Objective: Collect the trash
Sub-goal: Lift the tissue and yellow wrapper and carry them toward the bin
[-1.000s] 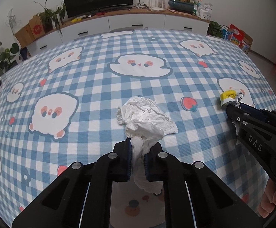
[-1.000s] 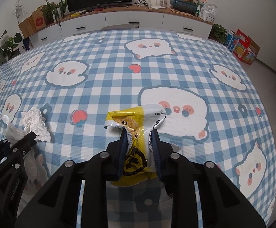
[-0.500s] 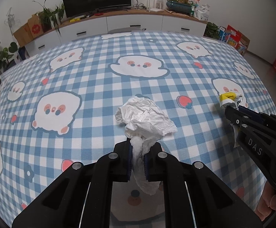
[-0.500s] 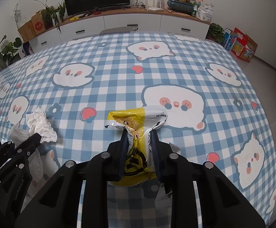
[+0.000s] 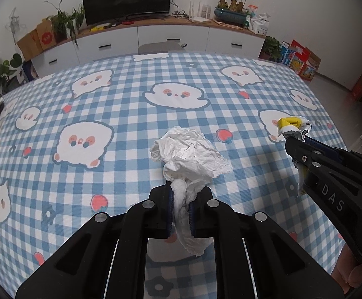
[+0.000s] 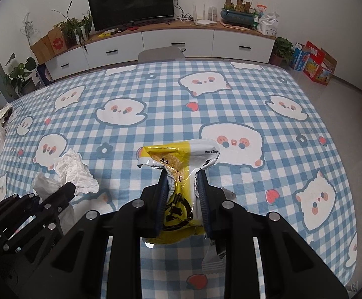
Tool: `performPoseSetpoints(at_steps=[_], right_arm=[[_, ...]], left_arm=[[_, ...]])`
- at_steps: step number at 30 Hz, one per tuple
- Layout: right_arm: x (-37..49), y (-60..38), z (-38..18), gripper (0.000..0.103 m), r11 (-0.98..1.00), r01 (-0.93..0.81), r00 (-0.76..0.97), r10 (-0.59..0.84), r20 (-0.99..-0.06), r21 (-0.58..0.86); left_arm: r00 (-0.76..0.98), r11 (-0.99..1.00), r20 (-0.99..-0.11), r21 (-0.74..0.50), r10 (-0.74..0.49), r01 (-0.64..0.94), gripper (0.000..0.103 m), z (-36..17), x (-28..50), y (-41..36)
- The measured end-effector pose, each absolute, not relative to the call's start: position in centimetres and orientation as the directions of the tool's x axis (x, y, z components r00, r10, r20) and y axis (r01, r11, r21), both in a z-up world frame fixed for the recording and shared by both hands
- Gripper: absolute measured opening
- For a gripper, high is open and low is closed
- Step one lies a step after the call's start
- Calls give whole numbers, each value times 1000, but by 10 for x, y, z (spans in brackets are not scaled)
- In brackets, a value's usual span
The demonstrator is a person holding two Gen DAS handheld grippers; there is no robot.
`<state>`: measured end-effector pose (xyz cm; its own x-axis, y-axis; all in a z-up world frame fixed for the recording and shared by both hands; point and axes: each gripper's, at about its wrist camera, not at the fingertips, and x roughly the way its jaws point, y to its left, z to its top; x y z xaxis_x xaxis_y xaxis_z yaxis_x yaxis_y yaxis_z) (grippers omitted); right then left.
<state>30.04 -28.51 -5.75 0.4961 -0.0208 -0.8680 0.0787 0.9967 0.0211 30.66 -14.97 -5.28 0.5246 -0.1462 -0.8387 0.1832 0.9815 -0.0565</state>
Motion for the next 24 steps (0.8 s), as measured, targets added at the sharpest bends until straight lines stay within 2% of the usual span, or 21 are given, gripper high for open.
performPoseSetpoints(at_steps=[24], right_arm=[[239, -281, -25, 23, 995, 88, 512, 2, -859, 55]], left_arm=[[530, 982, -830, -107, -174, 155, 9, -17, 240, -131]])
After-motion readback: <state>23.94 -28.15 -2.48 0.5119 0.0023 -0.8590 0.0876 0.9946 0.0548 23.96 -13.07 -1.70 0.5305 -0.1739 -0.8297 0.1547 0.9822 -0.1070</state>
